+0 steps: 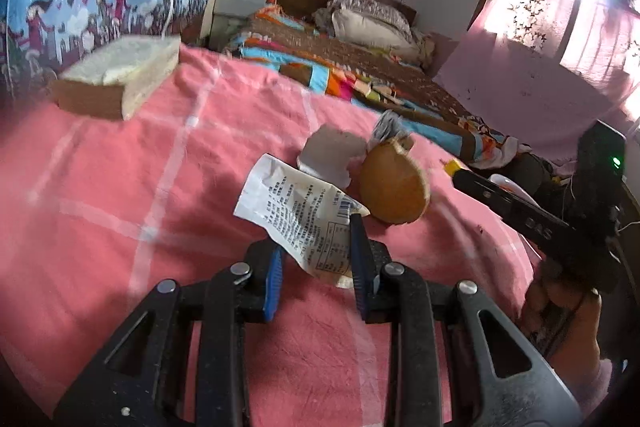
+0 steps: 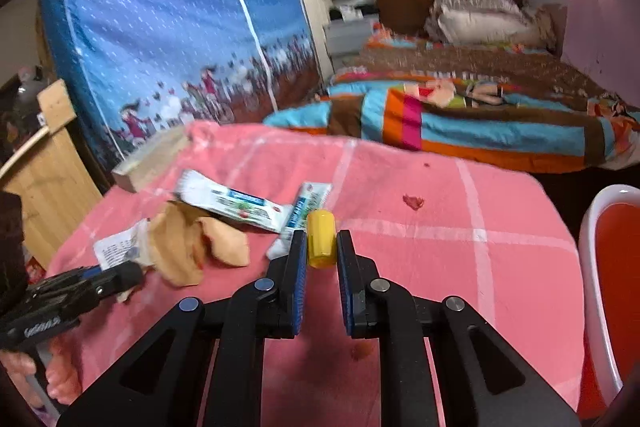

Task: Collect trash
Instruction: 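Grasp the white paper receipt with the left tool while the right tool grasps the yellow cap, then carry the receipt and yellow cap over the red bucket and open both tools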

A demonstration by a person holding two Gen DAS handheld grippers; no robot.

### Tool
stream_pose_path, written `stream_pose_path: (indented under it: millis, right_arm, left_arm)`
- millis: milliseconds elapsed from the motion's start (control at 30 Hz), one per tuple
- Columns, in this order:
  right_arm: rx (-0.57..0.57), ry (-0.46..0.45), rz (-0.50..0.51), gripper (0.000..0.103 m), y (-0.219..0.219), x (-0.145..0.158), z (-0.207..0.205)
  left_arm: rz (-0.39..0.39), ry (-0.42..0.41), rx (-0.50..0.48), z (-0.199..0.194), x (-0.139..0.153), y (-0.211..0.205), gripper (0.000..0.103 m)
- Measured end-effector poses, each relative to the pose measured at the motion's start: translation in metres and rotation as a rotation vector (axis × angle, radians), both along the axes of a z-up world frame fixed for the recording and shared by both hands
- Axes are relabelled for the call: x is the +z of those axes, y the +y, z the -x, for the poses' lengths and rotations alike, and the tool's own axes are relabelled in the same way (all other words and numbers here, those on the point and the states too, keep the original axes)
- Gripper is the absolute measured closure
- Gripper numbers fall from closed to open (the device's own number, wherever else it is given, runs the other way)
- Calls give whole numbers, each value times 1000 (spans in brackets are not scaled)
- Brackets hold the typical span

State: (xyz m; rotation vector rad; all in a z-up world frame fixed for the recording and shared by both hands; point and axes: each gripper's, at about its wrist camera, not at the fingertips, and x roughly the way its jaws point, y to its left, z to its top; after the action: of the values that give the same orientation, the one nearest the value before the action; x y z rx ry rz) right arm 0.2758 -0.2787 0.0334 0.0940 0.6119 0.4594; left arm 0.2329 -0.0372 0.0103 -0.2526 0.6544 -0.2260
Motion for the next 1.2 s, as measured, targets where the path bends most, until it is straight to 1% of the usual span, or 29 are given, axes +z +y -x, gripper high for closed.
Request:
stream_pose_path:
  millis: [133,233,267,367,500,633,700,800,933,1067,1200]
  right_arm:
    - [9,-135,-48,90,-9,15,24]
    - [6,-249,-69,90,-16,27,44]
    - [0,-286,-73,90,-19,32,50]
    - [-23,-391,-112,90,-32,46,66]
    - [-74,-511,-135,90,-51,62,83]
    - [-134,-598,-161,90,-73,73,95]
    - [-173,-621,-161,90,-85,76,99]
    - [-232,-634,-181,90,-103,77,104]
    - [-312,-634,-210,90,-131,75,108]
    - [-404,-626,-172,90,-155,69,111]
    - [-483,-575,-140,90,-177,60,108]
  left_arm:
    - [-56,-96,-2,12,16,-12,68]
    - [-73,-184,-5,20,33,-22,68]
    - [-76,-222,-9,23,41,-27,68]
    - [-91,-303,-23,28,56,-39,68]
    - [-117,-411,-60,33,76,-61,67]
    - [-139,-491,-119,34,93,-87,67]
    - [-153,-523,-153,34,99,-103,67]
    - [-159,-545,-205,32,104,-125,67]
    - [-140,-523,-273,25,101,-153,67]
    - [-123,-483,-337,12,94,-183,67]
    - [-98,-428,-401,0,87,-216,67]
